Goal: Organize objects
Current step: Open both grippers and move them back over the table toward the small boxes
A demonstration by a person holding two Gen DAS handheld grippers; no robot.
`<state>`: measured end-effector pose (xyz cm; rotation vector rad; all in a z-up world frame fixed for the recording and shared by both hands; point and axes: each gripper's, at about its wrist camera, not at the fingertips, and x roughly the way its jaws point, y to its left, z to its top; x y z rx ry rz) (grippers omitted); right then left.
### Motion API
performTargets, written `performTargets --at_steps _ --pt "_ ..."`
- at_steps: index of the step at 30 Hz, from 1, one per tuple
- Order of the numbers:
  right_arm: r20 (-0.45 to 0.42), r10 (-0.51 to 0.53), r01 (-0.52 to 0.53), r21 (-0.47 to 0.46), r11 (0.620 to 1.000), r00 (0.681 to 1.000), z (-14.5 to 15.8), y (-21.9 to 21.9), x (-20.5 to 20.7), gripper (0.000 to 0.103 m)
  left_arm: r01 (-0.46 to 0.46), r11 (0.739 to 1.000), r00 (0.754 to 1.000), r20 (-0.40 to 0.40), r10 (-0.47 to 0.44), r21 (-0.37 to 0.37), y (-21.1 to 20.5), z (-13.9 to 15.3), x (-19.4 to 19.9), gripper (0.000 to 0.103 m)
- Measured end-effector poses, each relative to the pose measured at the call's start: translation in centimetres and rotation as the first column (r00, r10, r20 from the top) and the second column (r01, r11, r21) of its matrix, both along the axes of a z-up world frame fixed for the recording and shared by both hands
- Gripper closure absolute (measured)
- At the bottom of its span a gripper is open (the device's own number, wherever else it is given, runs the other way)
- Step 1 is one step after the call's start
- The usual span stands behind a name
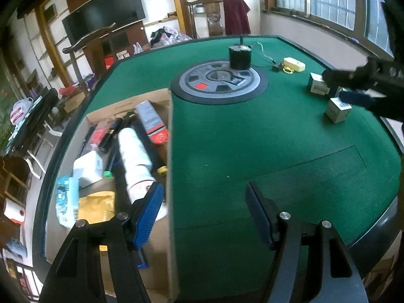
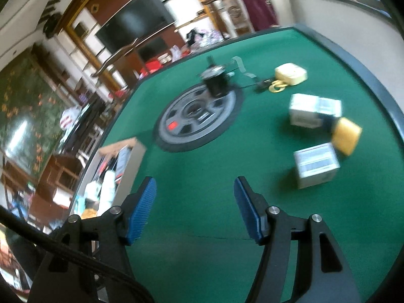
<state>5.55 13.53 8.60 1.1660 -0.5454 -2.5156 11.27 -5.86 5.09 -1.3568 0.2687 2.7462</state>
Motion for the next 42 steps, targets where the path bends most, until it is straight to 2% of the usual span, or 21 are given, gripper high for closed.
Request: performTargets --at_steps 6,14,19,25,29,33,36,42 --pt "-0.005 -0.06 0.06 -0.024 0.998 0.998 0.5 3.6 -0.2 0.036 0.007 1.0 0.999 0.031 -0.006 -0.022 1.2 -0.7 -0.4 0.042" --pt "0.01 -0.107 0.108 -0.036 0.994 0.994 0.1 5.9 -0.7 0.036 0.015 0.999 0.998 0.06 -0.012 -0.047 2.1 -1.4 -0.7 0.042" --pt "0.043 -0.164 0.163 0.021 0.986 0.986 -0.7 8.0 -2.4 0.036 0.018 0.999 0.997 0.07 -0.015 -0.05 2.3 -1.7 -0.8 0.042" --pt "0.055 -0.275 0.27 0.09 0.959 0.96 -1.7 11.9 -4.4 0.036 0.018 0.999 0.997 0.082 -0.014 -0.049 2.3 -2.2 -1.1 0.042" --pt "0.091 -0.31 0.296 0.135 0.945 0.946 -3.1 13.3 -6.0 0.036 0.017 0.999 0.996 0.089 -0.013 -0.047 2.3 -2.5 -1.1 0.042" --pt "0.171 -0.258 0.241 0.114 0.964 0.951 -5.1 12.6 -7.1 0.036 0.012 0.999 0.995 0.095 -0.008 -0.044 2.0 -2.7 -1.2 0.042" --pt "0.155 -0.205 0.182 0.152 0.971 0.966 -5.3 10.3 -6.7 0.032 0.007 0.999 0.995 0.1 -0.003 -0.039 1.9 -2.9 -1.3 0.042" --pt "0.165 0.026 -0.045 0.112 0.993 0.986 -5.6 4.6 -5.9 0.032 0.006 1.0 0.994 0.11 -0.003 -0.023 1.6 -3.2 -1.2 0.042"
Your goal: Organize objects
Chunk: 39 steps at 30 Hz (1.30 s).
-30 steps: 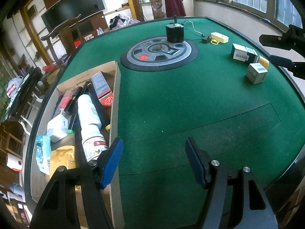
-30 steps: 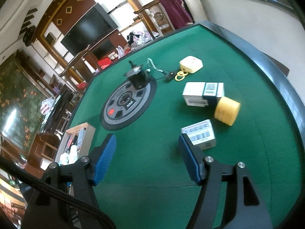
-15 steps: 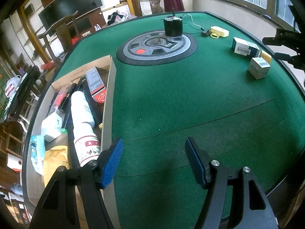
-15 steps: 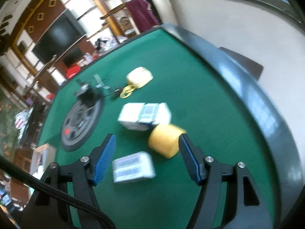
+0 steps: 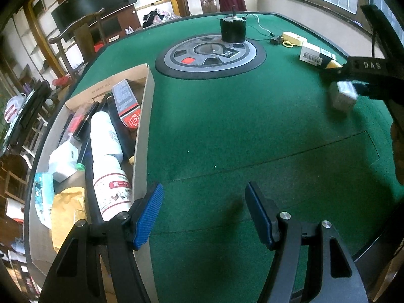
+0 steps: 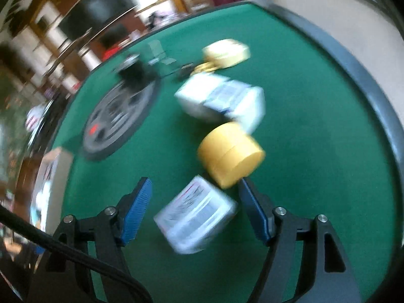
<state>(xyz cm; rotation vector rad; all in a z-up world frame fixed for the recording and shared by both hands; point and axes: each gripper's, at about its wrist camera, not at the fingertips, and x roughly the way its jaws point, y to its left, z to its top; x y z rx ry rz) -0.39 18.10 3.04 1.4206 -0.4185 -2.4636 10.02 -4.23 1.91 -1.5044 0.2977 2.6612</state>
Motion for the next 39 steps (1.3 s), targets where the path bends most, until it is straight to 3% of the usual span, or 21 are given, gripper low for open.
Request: performTargets --at_steps 7,10,12,15,16,18,19,22,26,30,33,39 --pt "0.028 0.272 -0.269 -0.087 0.959 0.962 -0.1 -6.1 2.1 0.032 0.007 0.998 1.0 -0.003 -0.007 0.063 -0.7 0.2 0.1 0.042" --pt "0.004 0.277 -0.276 -0.076 0.958 0.961 0.8 -7.0 3.0 0.032 0.012 0.991 1.0 -0.026 -0.009 0.132 -1.4 1.0 0.2 0.042" --pt "-0.036 0.259 -0.261 -0.047 0.964 0.965 2.0 -7.4 3.6 0.032 0.002 0.983 0.995 -0.098 0.016 0.181 -2.5 2.4 0.7 0.042" --pt "-0.117 0.25 -0.25 0.017 0.968 0.961 4.2 -8.9 4.6 0.032 -0.048 0.968 0.954 -0.276 0.117 0.245 -5.4 5.6 2.5 0.038" --pt "-0.144 0.248 -0.244 0.047 0.969 0.958 4.9 -9.7 5.1 0.032 -0.076 0.965 0.935 -0.319 0.157 0.252 -6.2 6.5 3.0 0.021" --pt "-0.175 0.256 -0.244 0.085 0.966 0.951 5.8 -11.4 5.6 0.031 -0.119 0.947 0.887 -0.398 0.236 0.298 -8.6 8.1 4.1 0.001" --pt "-0.184 0.261 -0.246 0.1 0.964 0.948 5.9 -12.3 5.8 0.031 -0.124 0.937 0.874 -0.411 0.258 0.325 -9.6 8.4 4.5 0.001" --pt "-0.178 0.267 -0.246 0.132 0.96 0.947 5.6 -15.5 6.4 0.031 -0.207 0.908 0.855 -0.384 0.349 0.365 -12.6 8.8 4.7 0.001" --pt "-0.156 0.287 -0.261 0.167 0.951 0.945 4.4 -18.3 6.9 0.031 -0.409 0.877 0.8 -0.364 0.478 0.254 -15.0 8.5 4.7 0.001" --pt "-0.164 0.309 -0.264 0.249 0.932 0.937 4.0 -20.0 8.5 0.031 -0.394 0.869 0.803 -0.348 0.483 0.298 -16.3 7.7 5.8 0.001" --pt "-0.193 0.322 -0.259 0.294 0.92 0.927 4.2 -21.2 9.6 0.031 -0.379 0.837 0.807 -0.303 0.508 0.394 -17.8 6.9 6.1 0.001" --pt "-0.212 0.368 -0.272 0.374 0.886 0.905 4.2 -23.4 11.0 0.031 -0.426 0.839 0.78 -0.333 0.53 0.338 -19.4 6.8 6.6 0.001"
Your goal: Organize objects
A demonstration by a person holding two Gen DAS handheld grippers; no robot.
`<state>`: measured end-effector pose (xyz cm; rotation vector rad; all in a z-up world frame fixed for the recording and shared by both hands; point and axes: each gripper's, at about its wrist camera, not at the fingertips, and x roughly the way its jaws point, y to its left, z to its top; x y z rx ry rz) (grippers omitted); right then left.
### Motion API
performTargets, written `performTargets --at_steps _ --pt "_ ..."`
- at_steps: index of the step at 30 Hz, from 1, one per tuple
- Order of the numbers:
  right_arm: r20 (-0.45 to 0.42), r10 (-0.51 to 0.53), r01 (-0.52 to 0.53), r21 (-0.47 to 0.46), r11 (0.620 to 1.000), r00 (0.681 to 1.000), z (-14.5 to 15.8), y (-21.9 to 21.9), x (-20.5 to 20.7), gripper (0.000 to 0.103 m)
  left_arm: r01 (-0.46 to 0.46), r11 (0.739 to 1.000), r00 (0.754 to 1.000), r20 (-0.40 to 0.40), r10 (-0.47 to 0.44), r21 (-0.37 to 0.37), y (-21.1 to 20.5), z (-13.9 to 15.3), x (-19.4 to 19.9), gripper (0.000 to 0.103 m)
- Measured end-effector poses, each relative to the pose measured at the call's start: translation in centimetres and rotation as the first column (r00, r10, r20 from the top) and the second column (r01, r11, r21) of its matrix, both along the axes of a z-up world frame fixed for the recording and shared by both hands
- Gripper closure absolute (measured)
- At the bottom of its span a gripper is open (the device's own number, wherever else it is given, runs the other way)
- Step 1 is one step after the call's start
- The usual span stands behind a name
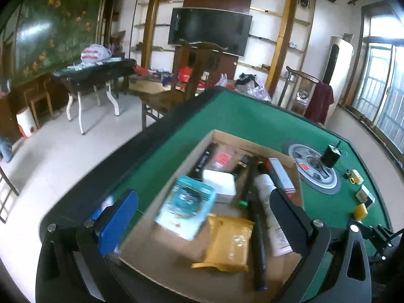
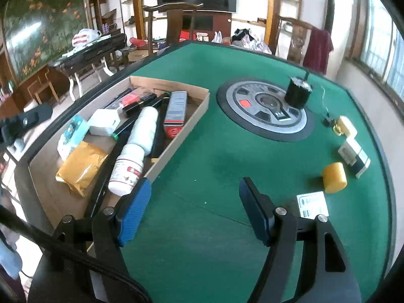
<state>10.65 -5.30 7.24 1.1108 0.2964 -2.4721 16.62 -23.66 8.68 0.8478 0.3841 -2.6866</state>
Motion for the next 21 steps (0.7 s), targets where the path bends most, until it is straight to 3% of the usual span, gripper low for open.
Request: performTargets --at_steps 6,9,12,18,21 --pt "-0.009 0.037 -0.036 0.027 0.999 0.999 0.0 -2.0 0.8 0.031 0.007 1.0 1.0 0.01 -0.007 -0.007 -0.3 -0.4 0.6 0.001" --pt "-0.037 0.044 -0.042 0.057 0.997 0.998 0.3 -2.8 1.1 0.031 -0.033 0.998 0.999 0.013 0.034 -0.054 0.9 -0.7 1.1 0.001" --pt "-0.038 0.04 -0.037 0.087 0.996 0.998 0.0 -3.3 1.0 0.031 -0.016 0.998 0.999 0.036 0.018 -0.059 1.8 -1.1 0.8 0.001" --pt "-0.001 0.022 -0.021 0.073 0.997 1.0 -0.8 -2.7 0.8 0.031 -0.018 0.988 0.998 0.055 0.027 -0.154 3.6 -0.8 0.7 0.001" --pt "0.006 0.02 -0.02 0.061 0.998 1.0 -0.7 -2.6 0.9 0.031 -0.015 0.987 0.996 0.082 0.028 -0.157 3.9 -0.8 0.6 0.001"
